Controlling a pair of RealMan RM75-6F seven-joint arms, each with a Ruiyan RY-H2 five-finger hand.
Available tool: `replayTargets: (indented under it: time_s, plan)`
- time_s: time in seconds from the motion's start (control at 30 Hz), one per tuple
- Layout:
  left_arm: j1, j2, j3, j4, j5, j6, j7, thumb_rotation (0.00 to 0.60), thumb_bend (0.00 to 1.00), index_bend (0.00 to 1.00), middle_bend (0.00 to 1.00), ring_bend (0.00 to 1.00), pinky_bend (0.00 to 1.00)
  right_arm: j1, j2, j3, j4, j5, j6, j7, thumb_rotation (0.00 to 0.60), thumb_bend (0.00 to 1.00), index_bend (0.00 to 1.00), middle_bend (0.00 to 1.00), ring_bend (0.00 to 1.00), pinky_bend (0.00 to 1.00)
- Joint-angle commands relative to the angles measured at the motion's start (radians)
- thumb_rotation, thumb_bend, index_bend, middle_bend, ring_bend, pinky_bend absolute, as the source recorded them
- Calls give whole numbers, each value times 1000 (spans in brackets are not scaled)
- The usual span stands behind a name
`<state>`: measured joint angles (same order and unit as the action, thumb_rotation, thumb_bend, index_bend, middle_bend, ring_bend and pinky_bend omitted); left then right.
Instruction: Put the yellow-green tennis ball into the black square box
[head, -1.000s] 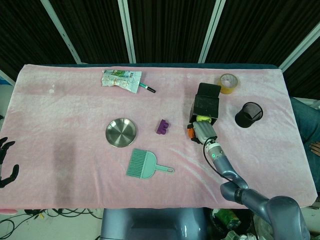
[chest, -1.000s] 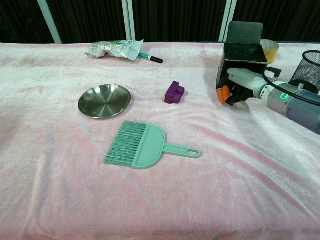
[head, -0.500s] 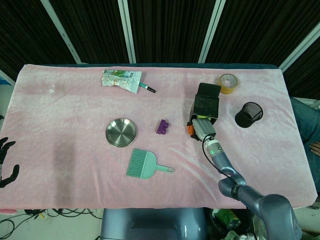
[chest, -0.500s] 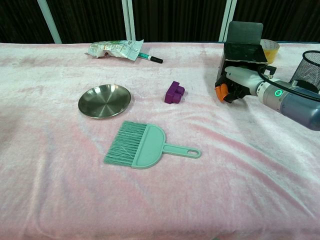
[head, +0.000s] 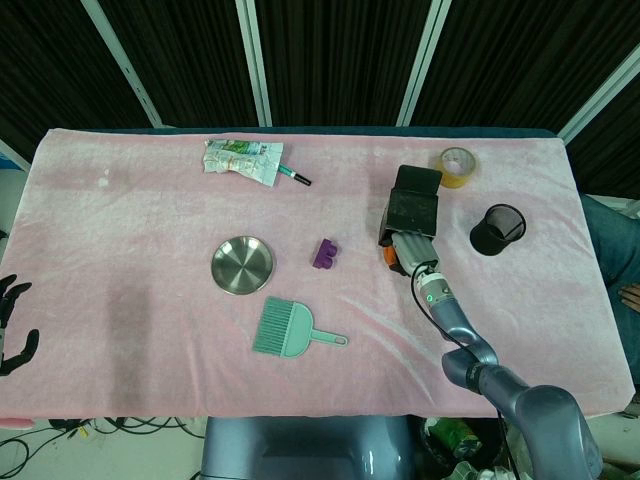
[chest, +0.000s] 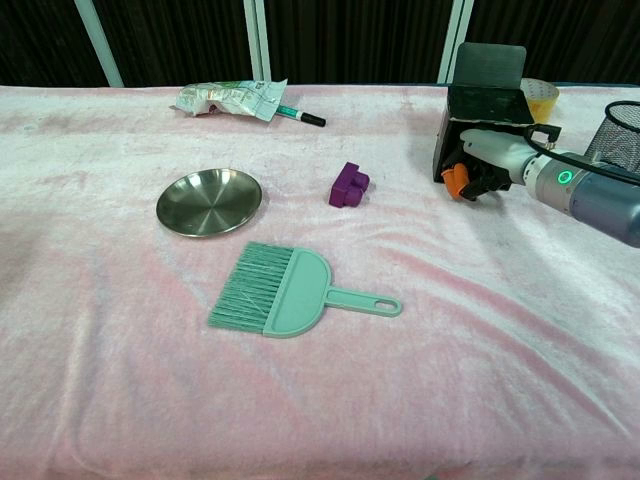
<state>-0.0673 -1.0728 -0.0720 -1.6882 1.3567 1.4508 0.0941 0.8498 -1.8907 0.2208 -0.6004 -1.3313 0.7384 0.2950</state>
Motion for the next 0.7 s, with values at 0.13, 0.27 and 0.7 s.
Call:
replayTargets:
  time_s: [0.13,0.27,0.7]
  plan:
    - [-1,0,1,-1,0,-2,1,600,428,169,85,33,0,-18,25,-13,-53,-14,29,4,600,917,964,864,946,1000]
    - [-1,2,1,-1,0,-2,-1,600,429,170,85,33,0,-38,61,-26,-127,-31,67,5,600,827,940,841,930,1000]
    - [-5,4,4,-2,5,-12,-10,600,428,169,85,33,0,-208,693,-189,-1076,57,42,-230,600,362,152,243,335,426]
